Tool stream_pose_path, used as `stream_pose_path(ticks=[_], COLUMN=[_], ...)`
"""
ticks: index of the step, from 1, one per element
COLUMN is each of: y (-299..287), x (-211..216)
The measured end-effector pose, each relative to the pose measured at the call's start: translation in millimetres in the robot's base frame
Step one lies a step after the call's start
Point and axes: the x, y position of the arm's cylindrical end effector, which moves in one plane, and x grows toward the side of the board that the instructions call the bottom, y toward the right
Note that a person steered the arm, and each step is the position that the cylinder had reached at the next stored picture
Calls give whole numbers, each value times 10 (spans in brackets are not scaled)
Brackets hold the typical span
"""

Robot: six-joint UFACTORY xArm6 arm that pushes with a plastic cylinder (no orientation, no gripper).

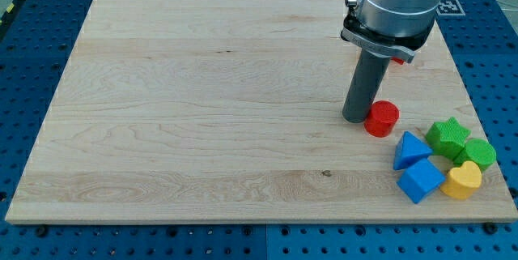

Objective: Push the red circle into the blue triangle

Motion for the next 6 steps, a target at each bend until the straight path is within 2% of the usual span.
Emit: stream_pose_path(ticks=[1,2,4,5,6], y=[-36,173,444,439,-14], x=[-283,-303,134,43,-43])
